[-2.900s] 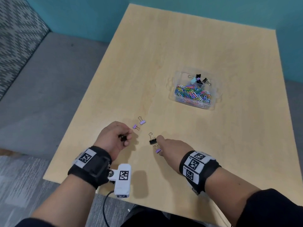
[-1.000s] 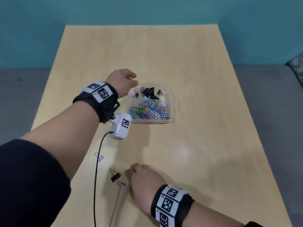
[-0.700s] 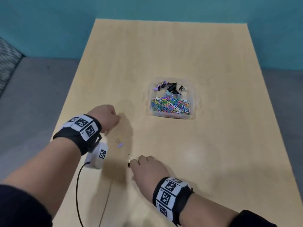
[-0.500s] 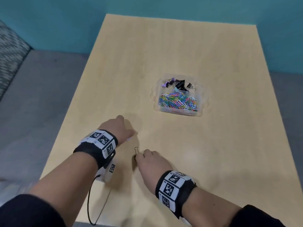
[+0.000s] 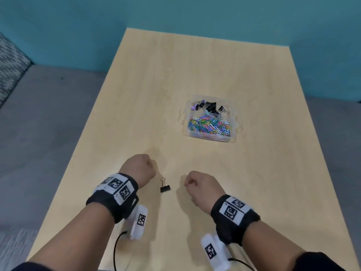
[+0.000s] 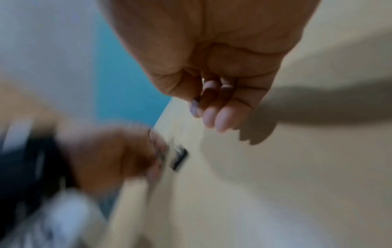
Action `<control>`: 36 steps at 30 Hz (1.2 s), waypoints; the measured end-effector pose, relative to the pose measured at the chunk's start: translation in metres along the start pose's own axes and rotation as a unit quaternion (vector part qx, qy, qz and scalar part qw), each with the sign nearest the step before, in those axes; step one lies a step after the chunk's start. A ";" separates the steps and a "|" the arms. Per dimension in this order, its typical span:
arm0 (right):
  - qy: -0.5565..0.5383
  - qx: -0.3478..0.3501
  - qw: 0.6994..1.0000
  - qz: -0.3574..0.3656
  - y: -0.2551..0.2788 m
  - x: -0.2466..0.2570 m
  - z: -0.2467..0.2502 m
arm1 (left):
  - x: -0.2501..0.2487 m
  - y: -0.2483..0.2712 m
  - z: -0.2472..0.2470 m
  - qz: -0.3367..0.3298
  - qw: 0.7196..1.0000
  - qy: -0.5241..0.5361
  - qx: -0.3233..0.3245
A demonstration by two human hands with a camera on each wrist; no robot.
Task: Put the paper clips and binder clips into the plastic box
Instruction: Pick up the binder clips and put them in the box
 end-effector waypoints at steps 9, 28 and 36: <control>-0.028 -0.010 1.000 0.009 -0.026 0.016 -0.009 | 0.050 0.013 -0.020 0.084 0.879 0.450 0.134; -0.307 0.028 0.951 0.000 -0.024 0.017 0.044 | -0.009 0.007 -0.003 0.038 0.904 0.421 0.060; -0.537 -0.108 0.836 -0.005 -0.076 0.026 0.168 | -0.151 -0.028 0.034 -0.079 0.919 0.383 0.040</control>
Point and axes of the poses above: each hand's wrist, its own y-axis away from the middle knuckle, its own z-axis out of the back of the hand, x = y × z, the point moved 6 cm from there along -y, towards the middle knuckle, and after that the axes turned 12 degrees about z, right-handed, at the moved point
